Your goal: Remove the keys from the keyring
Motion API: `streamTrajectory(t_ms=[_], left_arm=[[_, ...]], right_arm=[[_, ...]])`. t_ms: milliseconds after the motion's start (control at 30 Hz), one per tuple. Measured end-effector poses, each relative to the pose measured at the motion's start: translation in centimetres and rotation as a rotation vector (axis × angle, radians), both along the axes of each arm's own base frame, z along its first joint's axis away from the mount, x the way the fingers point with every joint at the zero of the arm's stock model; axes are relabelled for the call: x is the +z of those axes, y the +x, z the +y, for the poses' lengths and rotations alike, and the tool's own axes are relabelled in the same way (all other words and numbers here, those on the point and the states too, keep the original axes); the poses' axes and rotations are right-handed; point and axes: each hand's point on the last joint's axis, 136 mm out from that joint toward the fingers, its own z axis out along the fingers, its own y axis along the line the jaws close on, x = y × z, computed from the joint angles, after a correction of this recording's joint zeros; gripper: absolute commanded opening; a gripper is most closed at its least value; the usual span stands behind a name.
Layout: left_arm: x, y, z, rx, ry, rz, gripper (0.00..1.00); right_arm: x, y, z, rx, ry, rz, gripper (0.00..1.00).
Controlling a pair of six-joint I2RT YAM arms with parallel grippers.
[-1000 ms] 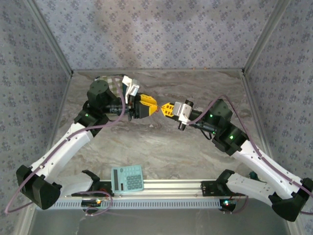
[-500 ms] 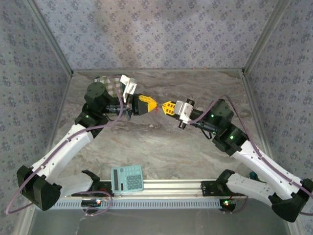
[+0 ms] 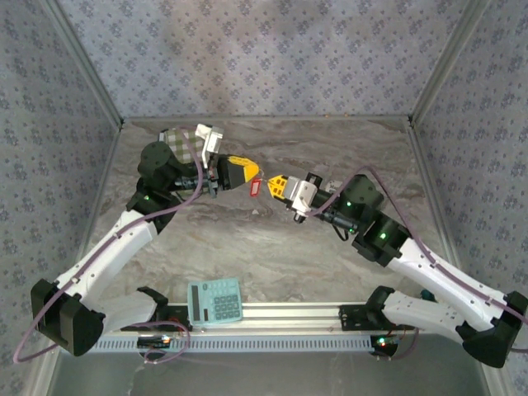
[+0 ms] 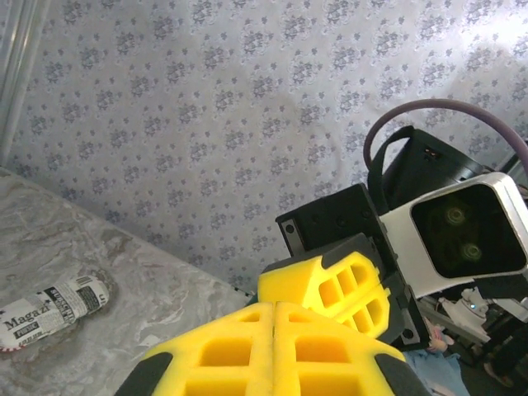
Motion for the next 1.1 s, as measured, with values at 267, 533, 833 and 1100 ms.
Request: streamTrajectory(t_ms=[267, 533, 833, 1100], left_arm=[[-0.2, 0.9, -0.4, 0.071, 0.015, -0.012, 0.00], [-2.3, 2.5, -0.3, 0.151, 0.091, 0.002, 0.00], [-8.7, 6.6, 1.7, 0.416, 0.302, 0.068, 0.00], [-22.9, 10.3, 4.2, 0.628, 0.610, 0.310, 0.00]], right_arm=[[-1.8, -0.3, 2.0, 0.035, -0.040, 0.033, 0.00], [-2.2, 0.3, 1.6, 0.003, -0.039, 0.056, 0.00], [-7.5, 4.0, -4.9, -0.266, 0.065, 0.330, 0.00], [-19.8, 7.8, -10.5, -0.607, 0.116, 0.720, 0.00]])
